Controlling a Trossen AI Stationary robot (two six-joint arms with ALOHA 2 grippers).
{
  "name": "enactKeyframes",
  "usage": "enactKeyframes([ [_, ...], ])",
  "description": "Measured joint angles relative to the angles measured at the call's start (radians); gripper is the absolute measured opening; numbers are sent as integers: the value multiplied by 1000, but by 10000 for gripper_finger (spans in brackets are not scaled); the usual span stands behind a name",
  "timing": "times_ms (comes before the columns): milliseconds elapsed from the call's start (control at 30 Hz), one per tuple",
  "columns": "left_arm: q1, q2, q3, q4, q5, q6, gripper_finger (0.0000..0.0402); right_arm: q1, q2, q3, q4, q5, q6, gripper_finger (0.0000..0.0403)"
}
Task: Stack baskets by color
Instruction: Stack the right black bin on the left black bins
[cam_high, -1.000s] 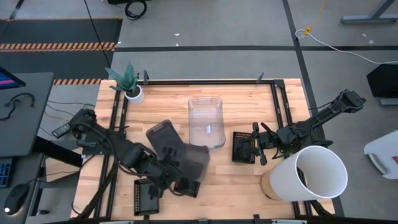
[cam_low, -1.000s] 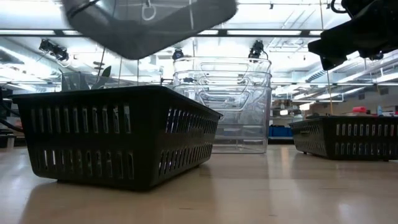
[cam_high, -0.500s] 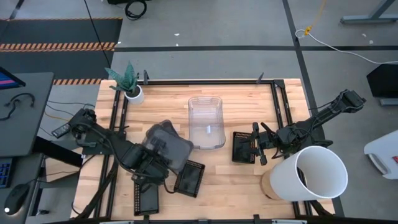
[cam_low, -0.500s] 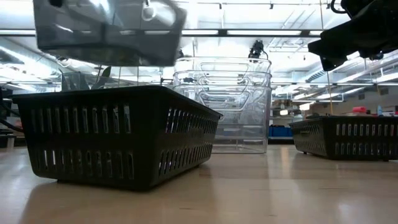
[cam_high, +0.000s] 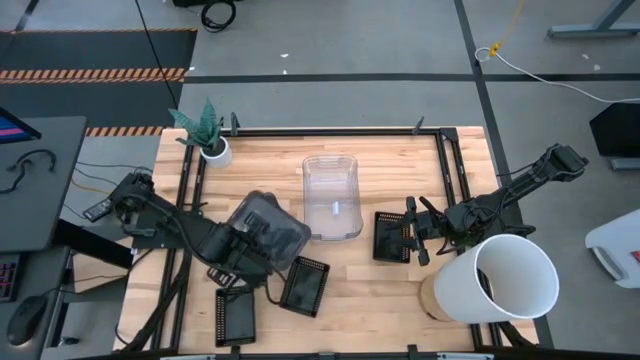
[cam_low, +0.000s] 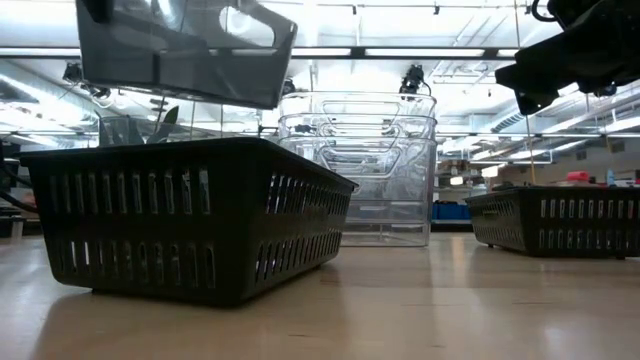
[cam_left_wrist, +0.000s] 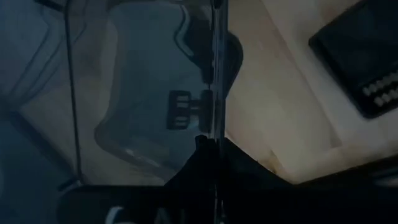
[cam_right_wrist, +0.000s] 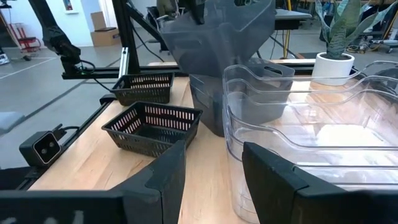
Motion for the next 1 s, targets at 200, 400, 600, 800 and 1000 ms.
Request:
enactKeyframes([
  [200,62,-13,-1,-2,2,117,5,0,0,0,0,0,0,164],
  [400,116,-52,-86,4,17,193,5,1,2,0,-1,-1,9,164],
  [600,117,-105,-201,25,34,212,5,7,3,-21,29,0,16,164],
  [800,126,-103,-243,54,93,316,5,-2,3,-22,38,8,26,164],
  [1000,147,-102,-262,163,158,329,5,5,3,-22,31,0,59,164],
])
